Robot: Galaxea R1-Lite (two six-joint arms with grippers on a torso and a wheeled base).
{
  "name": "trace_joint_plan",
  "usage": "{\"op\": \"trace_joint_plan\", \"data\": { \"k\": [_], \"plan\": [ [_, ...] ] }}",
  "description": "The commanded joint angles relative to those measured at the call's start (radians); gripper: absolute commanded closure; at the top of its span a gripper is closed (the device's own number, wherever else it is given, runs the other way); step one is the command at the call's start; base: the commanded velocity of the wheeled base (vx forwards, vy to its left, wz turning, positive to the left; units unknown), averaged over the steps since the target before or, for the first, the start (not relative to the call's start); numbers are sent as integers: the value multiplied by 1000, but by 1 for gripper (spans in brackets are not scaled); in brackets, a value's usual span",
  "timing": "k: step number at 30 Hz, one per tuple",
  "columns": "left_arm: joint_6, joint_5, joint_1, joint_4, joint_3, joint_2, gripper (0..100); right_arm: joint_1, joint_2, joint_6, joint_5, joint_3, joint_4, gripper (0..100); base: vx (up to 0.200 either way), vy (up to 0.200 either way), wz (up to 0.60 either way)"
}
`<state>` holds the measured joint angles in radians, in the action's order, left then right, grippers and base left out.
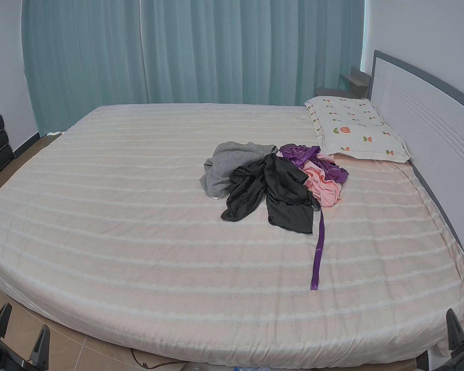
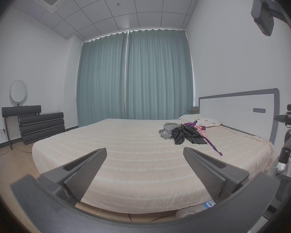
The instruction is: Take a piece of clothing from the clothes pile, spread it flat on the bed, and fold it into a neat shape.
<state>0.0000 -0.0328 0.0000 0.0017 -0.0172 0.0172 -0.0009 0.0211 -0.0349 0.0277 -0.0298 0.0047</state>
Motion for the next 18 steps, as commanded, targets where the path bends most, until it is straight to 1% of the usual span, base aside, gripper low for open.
{"op": "trace_joint_plan", "data": {
  "k": [1,2,3,5,6,8,10,12,14,15,16,18],
  "plan": [
    [0,1,0,0,17,-14,0,5,289,182,40,-335,8,0,0,0,0],
    [0,1,0,0,17,-14,0,5,289,182,40,-335,8,0,0,0,0],
    [0,-1,0,0,17,-14,0,12,375,176,54,-335,8,0,0,0,0],
    [0,1,0,0,17,-14,0,27,484,174,77,-320,-6,0,0,0,0],
    [0,1,0,0,17,-14,0,30,500,174,81,-317,-9,0,0,0,0],
    [0,-1,0,0,17,-14,0,68,655,182,127,-315,-52,0,0,0,0],
    [-2,-1,0,0,17,-14,0,84,798,188,140,-325,-100,0,0,0,0],
    [0,1,0,0,17,-14,0,96,956,191,141,-331,-178,0,0,0,0],
    [0,1,0,0,17,-14,0,142,1105,199,138,-332,-276,0,0,0,0],
    [0,1,0,0,17,-14,0,145,1116,201,138,-334,-285,0,0,0,0],
    [0,1,0,0,17,-14,0,180,1254,228,130,-345,-390,0,0,0,0],
    [0,-1,0,0,17,-14,0,200,1395,268,121,-377,-503,0,0,0,0]
  ]
}}
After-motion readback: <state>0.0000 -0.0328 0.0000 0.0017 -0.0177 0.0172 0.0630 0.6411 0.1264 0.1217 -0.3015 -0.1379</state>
